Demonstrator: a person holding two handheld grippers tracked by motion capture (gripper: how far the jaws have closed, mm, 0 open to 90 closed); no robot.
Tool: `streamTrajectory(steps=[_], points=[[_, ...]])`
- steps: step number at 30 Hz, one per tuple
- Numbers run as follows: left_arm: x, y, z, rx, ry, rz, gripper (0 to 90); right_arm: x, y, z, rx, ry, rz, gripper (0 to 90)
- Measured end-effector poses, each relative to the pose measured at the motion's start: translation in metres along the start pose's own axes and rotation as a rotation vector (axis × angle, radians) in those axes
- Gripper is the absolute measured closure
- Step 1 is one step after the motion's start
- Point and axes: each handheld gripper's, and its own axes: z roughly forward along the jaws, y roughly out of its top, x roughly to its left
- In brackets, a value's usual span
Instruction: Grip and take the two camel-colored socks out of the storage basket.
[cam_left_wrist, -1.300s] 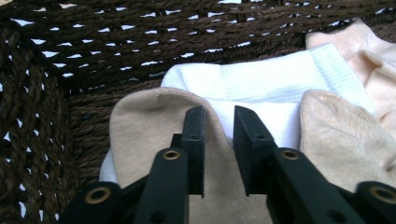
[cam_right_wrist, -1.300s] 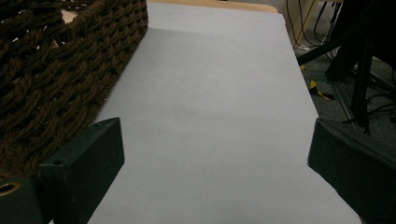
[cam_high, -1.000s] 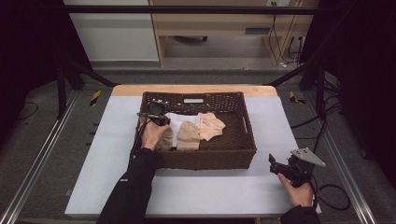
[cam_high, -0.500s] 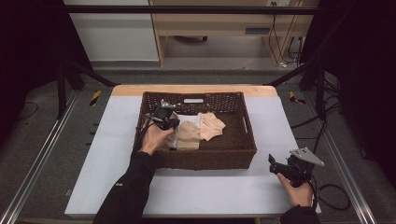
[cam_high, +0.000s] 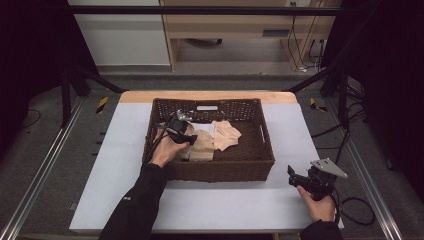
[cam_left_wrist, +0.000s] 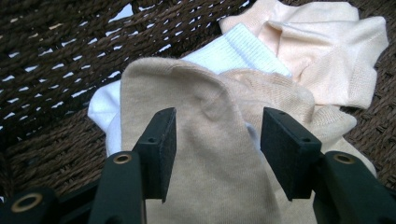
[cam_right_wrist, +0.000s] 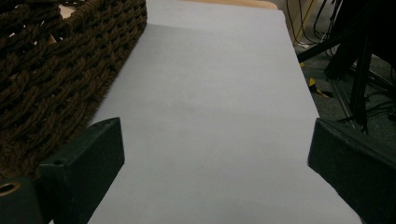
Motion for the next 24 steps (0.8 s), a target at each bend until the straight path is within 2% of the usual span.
streamTrajectory(steps=[6,9,14,16,20,24], points=[[0.0068,-0.0031,-0.0055,-0.019,0.014,-0.022,56.0,-0.0009,-0.0003,-0.0004,-0.002,0.0,0.0,4.0],[0.0058,-0.0043,-0.0029,0.014,0.029,-0.012,59.6,-0.0003,-0.0002,-0.0004,0.0,0.001,0.003,4.1],[0.0056,-0.0052,-0.0001,0.052,0.028,-0.02,62.9,-0.0002,-0.0002,-0.0003,0.001,0.002,0.004,4.1],[0.0052,-0.0053,0.0006,0.075,0.021,-0.031,67.1,-0.0002,-0.0002,-0.0003,0.001,0.003,0.004,4.1],[0.0041,-0.0041,-0.0006,0.106,0.016,-0.062,82.5,-0.0002,-0.0002,-0.0004,0.002,0.003,0.004,4.2],[0.0047,-0.0028,-0.0053,0.085,0.012,-0.094,86.1,-0.0005,-0.0002,-0.0005,0.0,0.003,0.002,4.2]])
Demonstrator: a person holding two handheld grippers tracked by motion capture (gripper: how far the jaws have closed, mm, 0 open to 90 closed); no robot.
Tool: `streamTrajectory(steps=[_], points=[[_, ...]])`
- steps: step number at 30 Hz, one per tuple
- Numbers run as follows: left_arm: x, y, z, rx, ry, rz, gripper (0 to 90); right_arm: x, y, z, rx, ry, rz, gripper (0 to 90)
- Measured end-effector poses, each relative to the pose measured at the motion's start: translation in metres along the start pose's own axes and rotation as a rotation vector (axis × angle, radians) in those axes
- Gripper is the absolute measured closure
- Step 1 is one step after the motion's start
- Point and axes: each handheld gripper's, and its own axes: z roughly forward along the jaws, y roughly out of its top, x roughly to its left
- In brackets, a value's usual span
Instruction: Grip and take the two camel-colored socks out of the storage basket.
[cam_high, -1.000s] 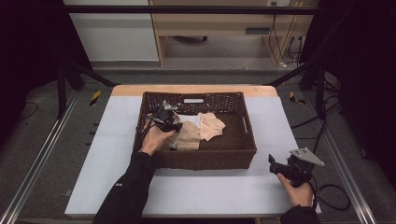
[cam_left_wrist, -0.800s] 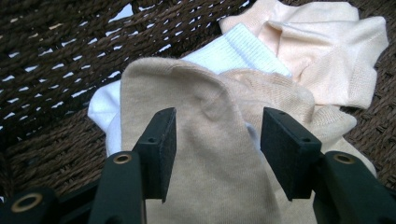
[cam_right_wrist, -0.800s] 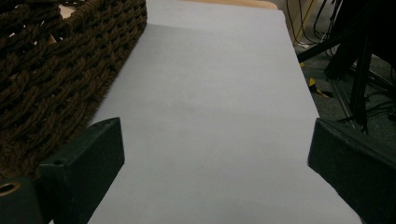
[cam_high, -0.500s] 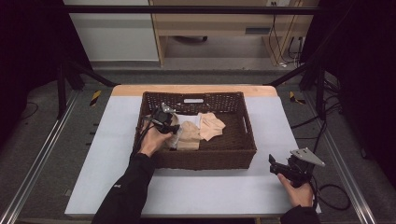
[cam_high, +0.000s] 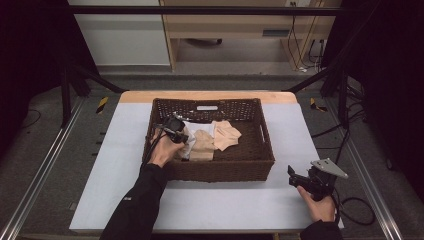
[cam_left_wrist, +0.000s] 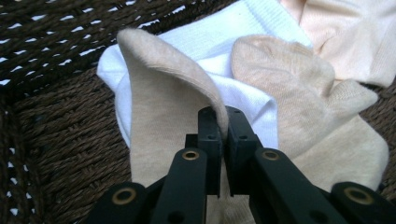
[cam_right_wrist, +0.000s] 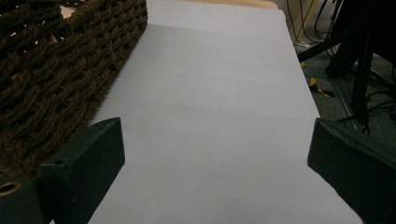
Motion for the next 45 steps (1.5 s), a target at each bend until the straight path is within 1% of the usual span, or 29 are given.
streamTrajectory(steps=[1,3,4,5,8,10,12,14,16,20,24,25,26,28,29,30,35,38,39,40,43,45], points=[[0.0,0.001,-0.002,-0.011,0.003,0.003,86.2,0.0,0.0,0.0,0.0,0.0,0.0,4.3],[-0.001,0.002,-0.007,-0.065,0.007,-0.004,86.2,0.0,0.0,-0.001,-0.002,0.0,0.008,4.2],[-0.001,0.003,-0.011,-0.091,0.005,0.001,86.2,0.0,0.0,-0.001,-0.002,0.0,0.008,4.2],[0.0,0.003,-0.014,-0.122,-0.001,-0.002,86.2,0.0,0.001,-0.001,-0.003,0.0,0.008,4.2],[0.0,0.005,-0.023,-0.193,-0.01,-0.008,86.3,-0.001,0.001,-0.001,-0.003,0.001,0.008,4.2],[0.001,0.006,-0.031,-0.257,-0.027,-0.025,86.4,-0.001,0.001,-0.001,-0.003,0.0,0.009,4.2],[0.002,0.008,-0.042,-0.331,-0.053,-0.047,86.5,-0.001,0.001,-0.001,-0.004,-0.001,0.012,4.2],[0.003,0.009,-0.055,-0.393,-0.073,-0.058,86.6,-0.001,0.001,-0.001,-0.003,-0.001,0.012,4.2],[0.002,0.011,-0.068,-0.442,-0.071,-0.04,86.6,-0.001,0.001,-0.001,-0.004,-0.001,0.012,4.2],[-0.002,0.012,-0.092,-0.542,-0.114,-0.047,86.6,-0.002,0.001,-0.001,-0.003,-0.004,0.015,4.2],[-0.007,0.012,-0.114,-0.61,-0.136,-0.033,86.7,-0.003,0.001,-0.001,-0.005,-0.007,0.014,4.2],[-0.01,0.012,-0.123,-0.636,-0.144,-0.02,86.7,-0.003,0.001,-0.001,-0.004,-0.008,0.015,4.2],[-0.01,0.012,-0.123,-0.636,-0.144,-0.02,86.7,-0.003,0.001,-0.001,-0.004,-0.008,0.015,4.2],[-0.014,0.01,-0.133,-0.66,-0.158,-0.012,86.7,-0.003,0.001,-0.002,-0.005,-0.007,0.015,4.2],[-0.018,0.009,-0.144,-0.688,-0.172,-0.001,86.7,-0.004,0.001,-0.002,-0.004,-0.007,0.018,4.2],[-0.018,0.009,-0.144,-0.688,-0.172,-0.001,86.7,-0.004,0.001,-0.002,-0.004,-0.007,0.018,4.2],[-0.028,0.002,-0.169,-0.75,-0.216,0.022,86.6,-0.004,0.001,-0.002,-0.002,-0.008,0.017,4.2],[-0.032,-0.003,-0.183,-0.769,-0.23,0.042,86.7,-0.004,0.001,-0.002,-0.002,-0.009,0.015,4.2],[-0.035,-0.008,-0.191,-0.78,-0.233,0.053,86.7,-0.004,0.001,-0.002,-0.003,-0.011,0.017,4.2],[-0.035,-0.008,-0.191,-0.78,-0.233,0.053,86.7,-0.004,0.001,-0.002,-0.002,-0.011,0.018,4.2],[-0.039,-0.016,-0.202,-0.794,-0.247,0.069,86.7,-0.004,0.001,-0.002,-0.002,-0.012,0.018,4.2],[-0.042,-0.023,-0.208,-0.796,-0.255,0.083,86.7,-0.005,0.001,-0.002,-0.001,-0.012,0.018,4.2]])
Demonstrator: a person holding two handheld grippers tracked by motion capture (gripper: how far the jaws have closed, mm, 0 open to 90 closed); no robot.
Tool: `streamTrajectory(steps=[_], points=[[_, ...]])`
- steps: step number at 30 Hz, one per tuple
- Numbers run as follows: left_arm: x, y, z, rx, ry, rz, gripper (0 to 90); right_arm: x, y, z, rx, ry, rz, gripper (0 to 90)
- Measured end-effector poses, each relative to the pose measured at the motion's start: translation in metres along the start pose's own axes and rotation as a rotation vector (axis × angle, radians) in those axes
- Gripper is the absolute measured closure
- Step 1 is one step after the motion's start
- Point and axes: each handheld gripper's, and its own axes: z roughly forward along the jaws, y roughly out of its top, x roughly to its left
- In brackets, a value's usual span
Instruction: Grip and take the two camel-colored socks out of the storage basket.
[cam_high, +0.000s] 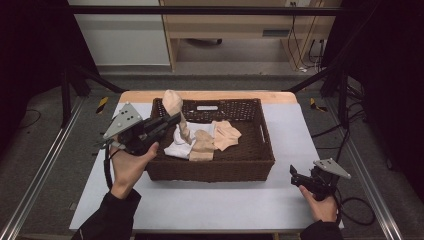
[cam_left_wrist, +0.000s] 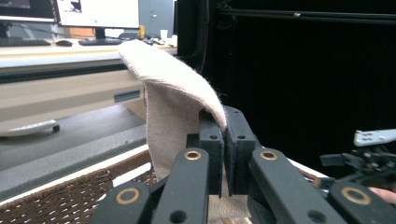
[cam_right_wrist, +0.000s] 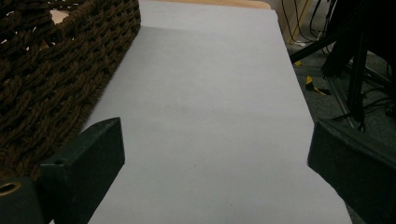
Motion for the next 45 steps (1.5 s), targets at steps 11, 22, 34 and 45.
streamTrajectory(steps=[11,22,34,45], points=[[-0.025,-0.01,-0.043,-0.007,-0.055,0.044,86.6,0.0,0.0,-0.001,-0.002,-0.006,-0.001,4.3],[-0.045,-0.05,-0.053,0.08,-0.114,0.056,86.6,0.0,-0.001,-0.001,0.001,-0.004,0.0,4.3],[-0.053,-0.108,-0.042,0.236,-0.163,0.012,86.6,0.0,-0.001,-0.002,0.002,-0.001,0.002,4.5],[-0.059,-0.153,-0.02,0.385,-0.181,-0.007,86.6,0.002,-0.002,-0.002,0.008,0.012,-0.007,4.6]])
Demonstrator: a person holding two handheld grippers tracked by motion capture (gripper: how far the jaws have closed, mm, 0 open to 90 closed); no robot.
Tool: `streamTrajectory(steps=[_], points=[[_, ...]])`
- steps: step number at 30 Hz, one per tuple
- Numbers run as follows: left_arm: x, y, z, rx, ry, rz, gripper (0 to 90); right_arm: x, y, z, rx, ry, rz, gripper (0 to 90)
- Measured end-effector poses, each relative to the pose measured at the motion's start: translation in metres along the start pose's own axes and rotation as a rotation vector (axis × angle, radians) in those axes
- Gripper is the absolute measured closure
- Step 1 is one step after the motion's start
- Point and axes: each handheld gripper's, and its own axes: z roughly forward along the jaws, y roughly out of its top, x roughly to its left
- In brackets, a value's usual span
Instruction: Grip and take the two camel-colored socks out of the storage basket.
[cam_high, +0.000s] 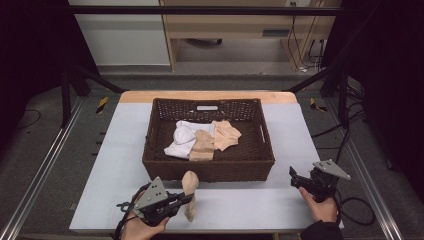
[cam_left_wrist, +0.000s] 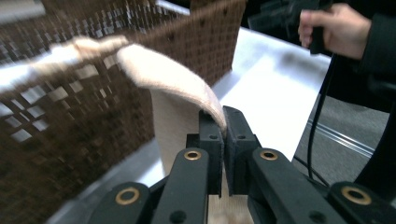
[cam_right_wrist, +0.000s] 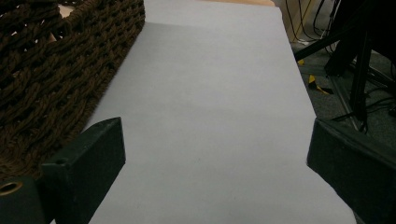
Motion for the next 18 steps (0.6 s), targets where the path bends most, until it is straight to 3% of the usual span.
streamTrajectory(steps=[9,12,18], points=[[0.006,-0.021,0.029,0.097,-0.021,-0.047,86.3,0.001,-0.001,0.003,0.018,-0.001,-0.016,4.6],[0.006,-0.026,0.04,0.127,-0.025,-0.04,85.6,0.001,-0.002,0.003,0.02,-0.004,-0.014,4.6],[0.005,-0.028,0.046,0.119,-0.025,-0.034,70.7,0.001,-0.002,0.003,0.027,-0.003,-0.013,4.6]])
